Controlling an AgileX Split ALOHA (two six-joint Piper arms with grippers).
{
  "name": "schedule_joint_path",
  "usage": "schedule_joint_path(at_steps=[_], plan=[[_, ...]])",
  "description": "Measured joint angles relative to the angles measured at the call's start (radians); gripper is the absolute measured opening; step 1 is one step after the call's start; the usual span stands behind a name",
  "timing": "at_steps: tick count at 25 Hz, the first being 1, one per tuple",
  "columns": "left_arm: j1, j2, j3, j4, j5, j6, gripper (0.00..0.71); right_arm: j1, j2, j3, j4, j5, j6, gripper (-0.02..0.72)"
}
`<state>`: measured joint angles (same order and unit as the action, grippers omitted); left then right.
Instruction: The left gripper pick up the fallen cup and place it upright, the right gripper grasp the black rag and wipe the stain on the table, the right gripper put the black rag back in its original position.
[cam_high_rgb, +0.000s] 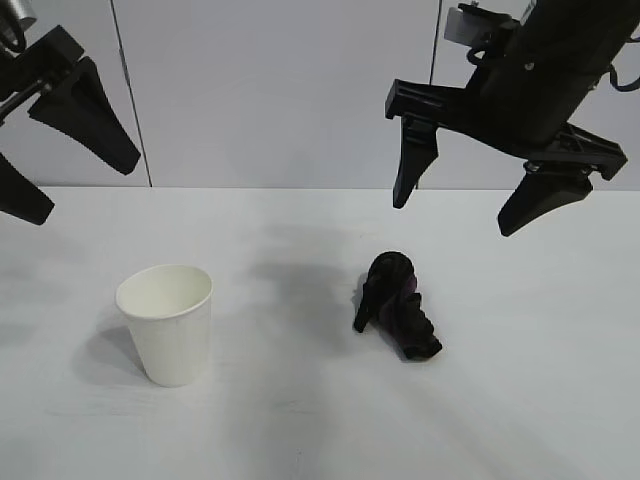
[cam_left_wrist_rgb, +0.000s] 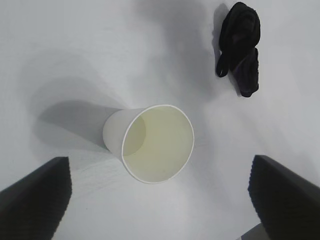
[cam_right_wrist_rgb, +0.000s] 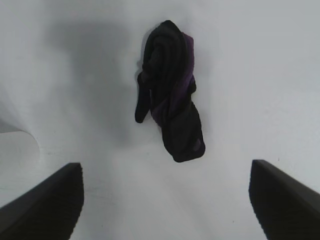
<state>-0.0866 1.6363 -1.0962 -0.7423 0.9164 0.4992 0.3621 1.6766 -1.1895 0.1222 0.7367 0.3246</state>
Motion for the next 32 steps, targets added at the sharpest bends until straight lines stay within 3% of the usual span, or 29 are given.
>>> schedule_joint_path(at_steps=[9,18,32], plan=[[-0.003,0.000,0.000,-0.104,-0.002,0.000,0.693,0.000,0.000,0.000,0.001,-0.024,0.000,0.622],[-0.106,0.000,-0.012,-0.064,-0.075,-0.097,0.693,0.000,0.000,0.000,0.001,-0.025,0.000,0.622],[-0.108,0.001,-0.012,-0.056,-0.085,-0.131,0.693,0.000,0.000,0.000,0.001,-0.025,0.000,0.622]])
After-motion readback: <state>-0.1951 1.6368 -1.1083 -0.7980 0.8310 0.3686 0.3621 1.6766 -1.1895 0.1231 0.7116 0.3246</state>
